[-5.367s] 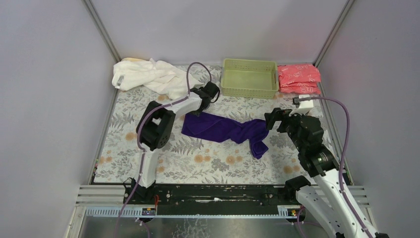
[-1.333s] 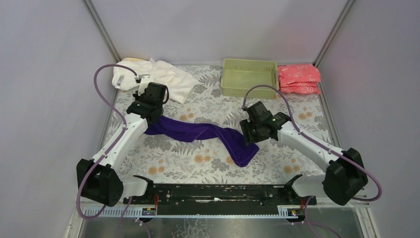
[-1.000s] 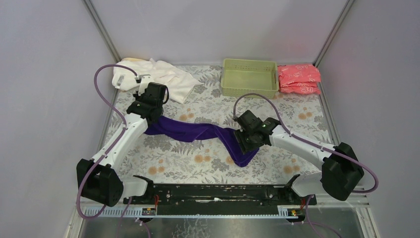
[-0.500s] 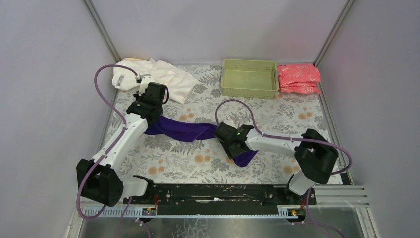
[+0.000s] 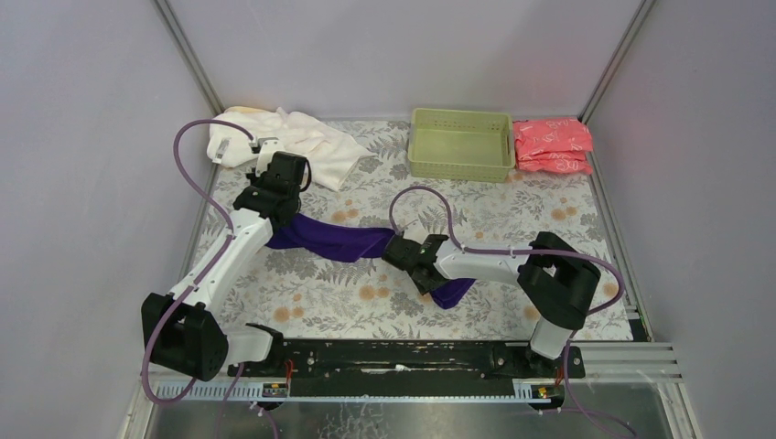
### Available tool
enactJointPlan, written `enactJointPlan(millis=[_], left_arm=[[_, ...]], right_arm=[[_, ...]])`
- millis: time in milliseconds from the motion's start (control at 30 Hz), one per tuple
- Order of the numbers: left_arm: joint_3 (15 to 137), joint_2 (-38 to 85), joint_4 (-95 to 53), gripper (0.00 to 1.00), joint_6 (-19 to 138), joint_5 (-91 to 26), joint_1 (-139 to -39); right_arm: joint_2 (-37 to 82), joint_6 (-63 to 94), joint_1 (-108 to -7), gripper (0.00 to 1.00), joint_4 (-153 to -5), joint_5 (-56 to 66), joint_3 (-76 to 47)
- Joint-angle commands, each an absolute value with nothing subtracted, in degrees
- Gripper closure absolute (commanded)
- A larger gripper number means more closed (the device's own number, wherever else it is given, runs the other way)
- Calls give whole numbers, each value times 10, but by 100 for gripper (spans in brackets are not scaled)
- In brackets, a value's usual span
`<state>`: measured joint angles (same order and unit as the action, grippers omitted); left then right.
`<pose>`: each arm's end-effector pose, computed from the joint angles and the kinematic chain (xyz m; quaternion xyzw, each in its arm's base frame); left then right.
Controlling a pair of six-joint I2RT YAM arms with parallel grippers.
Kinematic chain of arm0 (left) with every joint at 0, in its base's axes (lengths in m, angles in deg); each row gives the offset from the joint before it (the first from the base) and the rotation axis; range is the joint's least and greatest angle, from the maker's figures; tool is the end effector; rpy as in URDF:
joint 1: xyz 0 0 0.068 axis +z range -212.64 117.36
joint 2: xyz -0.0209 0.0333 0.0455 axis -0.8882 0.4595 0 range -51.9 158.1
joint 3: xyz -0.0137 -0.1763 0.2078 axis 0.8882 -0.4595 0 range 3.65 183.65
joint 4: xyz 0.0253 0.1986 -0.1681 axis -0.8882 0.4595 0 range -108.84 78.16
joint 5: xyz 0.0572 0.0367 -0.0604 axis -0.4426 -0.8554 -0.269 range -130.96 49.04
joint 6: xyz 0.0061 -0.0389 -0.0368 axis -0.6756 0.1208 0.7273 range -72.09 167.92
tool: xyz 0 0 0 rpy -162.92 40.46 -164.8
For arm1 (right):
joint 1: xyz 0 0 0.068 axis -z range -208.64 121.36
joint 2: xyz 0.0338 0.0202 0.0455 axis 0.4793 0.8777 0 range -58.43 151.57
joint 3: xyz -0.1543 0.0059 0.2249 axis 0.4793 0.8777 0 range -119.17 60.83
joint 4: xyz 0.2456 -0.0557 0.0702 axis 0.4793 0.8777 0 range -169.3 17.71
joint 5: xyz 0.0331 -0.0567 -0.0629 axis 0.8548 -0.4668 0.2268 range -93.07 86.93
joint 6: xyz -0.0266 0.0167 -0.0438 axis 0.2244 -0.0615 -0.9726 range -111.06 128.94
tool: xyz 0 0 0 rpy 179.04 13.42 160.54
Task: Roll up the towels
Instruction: Flatten out the towel at the center of the board.
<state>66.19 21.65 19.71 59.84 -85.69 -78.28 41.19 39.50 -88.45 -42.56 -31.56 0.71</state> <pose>0.2586 -0.0465 0.3032 -0.1033 0.8716 0.2707 0.3955 0.1737 0.2649 0.1620 -0.2144 0.9385 -0.0898 0.2552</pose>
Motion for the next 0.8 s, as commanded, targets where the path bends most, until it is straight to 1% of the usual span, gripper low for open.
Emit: enactJointPlan(millis=[0, 267, 367, 667, 767], left_arm=[[668, 222, 175, 100, 604, -860, -778], [668, 223, 175, 100, 604, -859, -778], [668, 224, 175, 100, 604, -859, -778], [668, 231, 176, 100, 602, -858, -776], [668, 230, 176, 100, 603, -857, -775]], right_arm=[[397, 419, -888, 32, -380, -379, -11], [388, 438, -888, 33, -335, -416, -8], [378, 443, -888, 35, -321, -423, -7], [346, 428, -888, 41, -305, -394, 4], [350, 429, -888, 47, -312, -378, 16]])
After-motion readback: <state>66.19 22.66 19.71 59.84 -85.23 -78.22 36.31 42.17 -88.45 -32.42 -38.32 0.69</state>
